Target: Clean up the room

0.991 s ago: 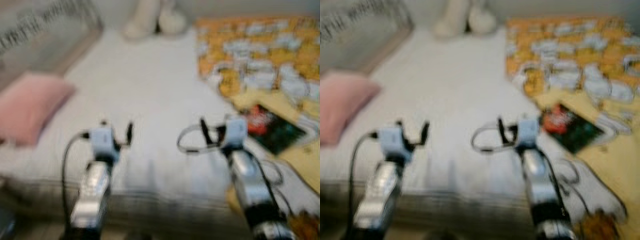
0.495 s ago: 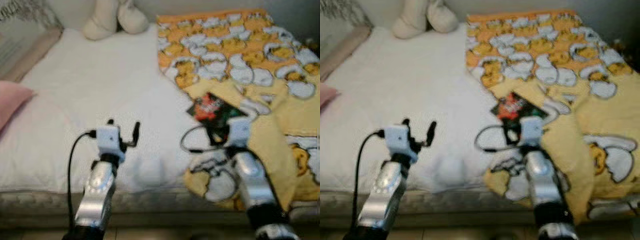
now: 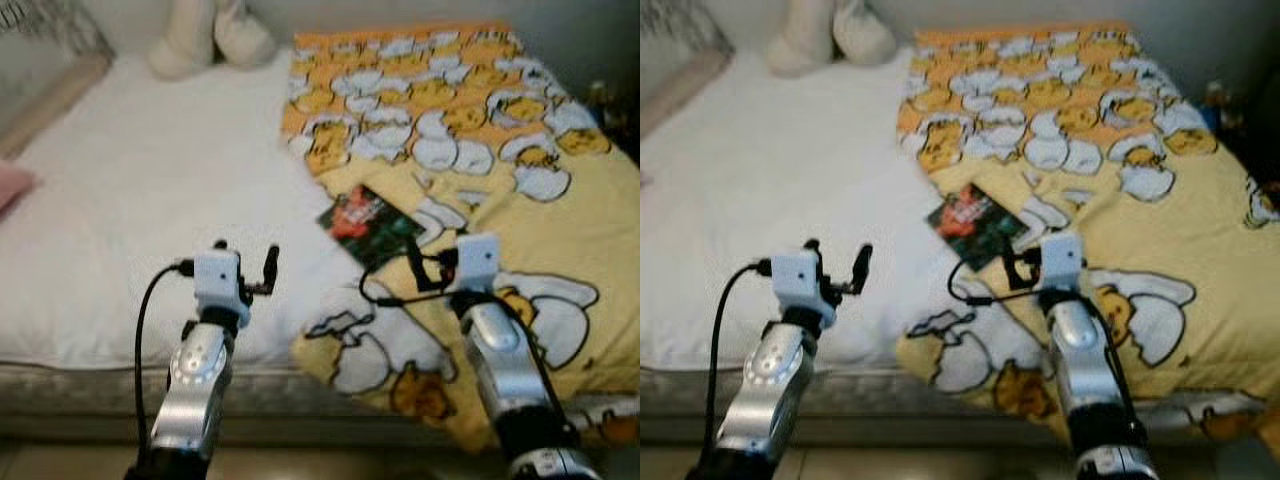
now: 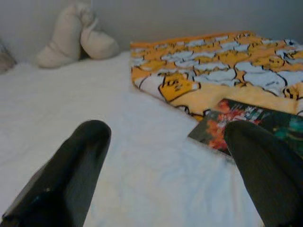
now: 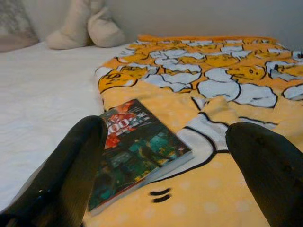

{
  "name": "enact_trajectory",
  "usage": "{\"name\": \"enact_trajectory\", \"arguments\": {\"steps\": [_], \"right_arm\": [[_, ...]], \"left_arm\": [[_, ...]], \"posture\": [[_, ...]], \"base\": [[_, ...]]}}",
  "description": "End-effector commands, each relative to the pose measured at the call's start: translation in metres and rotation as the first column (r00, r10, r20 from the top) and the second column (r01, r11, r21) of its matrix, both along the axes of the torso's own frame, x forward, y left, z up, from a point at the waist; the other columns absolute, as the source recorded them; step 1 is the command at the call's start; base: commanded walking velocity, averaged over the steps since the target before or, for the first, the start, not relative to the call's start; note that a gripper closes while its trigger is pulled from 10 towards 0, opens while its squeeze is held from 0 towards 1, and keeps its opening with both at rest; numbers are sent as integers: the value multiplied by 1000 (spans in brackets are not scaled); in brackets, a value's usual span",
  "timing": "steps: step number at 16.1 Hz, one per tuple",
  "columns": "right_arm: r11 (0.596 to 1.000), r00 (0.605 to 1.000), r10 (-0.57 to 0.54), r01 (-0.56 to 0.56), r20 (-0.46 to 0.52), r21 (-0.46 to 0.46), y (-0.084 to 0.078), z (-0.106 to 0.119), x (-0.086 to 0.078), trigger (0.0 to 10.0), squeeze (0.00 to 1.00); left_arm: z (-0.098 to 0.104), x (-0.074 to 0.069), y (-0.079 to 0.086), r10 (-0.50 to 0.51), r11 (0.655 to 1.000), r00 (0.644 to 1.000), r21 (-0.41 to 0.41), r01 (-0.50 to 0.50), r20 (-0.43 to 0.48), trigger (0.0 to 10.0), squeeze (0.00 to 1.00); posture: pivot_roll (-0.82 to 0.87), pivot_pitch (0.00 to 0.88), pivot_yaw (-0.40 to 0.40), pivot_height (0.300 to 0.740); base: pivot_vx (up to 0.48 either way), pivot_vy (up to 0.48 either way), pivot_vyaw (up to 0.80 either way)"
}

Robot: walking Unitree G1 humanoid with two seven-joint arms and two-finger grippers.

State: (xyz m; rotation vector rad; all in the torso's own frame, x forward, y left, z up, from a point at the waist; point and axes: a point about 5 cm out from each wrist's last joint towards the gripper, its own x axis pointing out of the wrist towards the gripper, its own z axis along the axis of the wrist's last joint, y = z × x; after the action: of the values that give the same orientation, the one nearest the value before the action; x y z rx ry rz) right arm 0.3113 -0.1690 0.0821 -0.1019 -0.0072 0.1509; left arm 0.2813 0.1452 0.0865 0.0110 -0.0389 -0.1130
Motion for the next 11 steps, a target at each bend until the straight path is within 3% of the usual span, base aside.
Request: {"name": "enact_trajectory", "arguments": {"steps": [1,2,11], "right_arm": [[1000,1000,1,-1,6,-2,0,2,2,10000,0],[1000,1000,1,-1,7,-3,0,2,2,10000,0],[1000,1000,-11,11,10,-21,-5,7,12,10000,0]], "left_arm": [[0,0,2,-2,1000,1000,11,2,-1,10000,0],[3,0,1,-24,1000,1000,-2,24,17,10000,0],[5,2,-3,-61,998,998,-14,62,21,10000,0]], "posture": [[-140,0,133,740],[-139,0,133,740],[-138,0,134,740]], "base": [[0,0,0],[0,0,0],[479,0,0]]}}
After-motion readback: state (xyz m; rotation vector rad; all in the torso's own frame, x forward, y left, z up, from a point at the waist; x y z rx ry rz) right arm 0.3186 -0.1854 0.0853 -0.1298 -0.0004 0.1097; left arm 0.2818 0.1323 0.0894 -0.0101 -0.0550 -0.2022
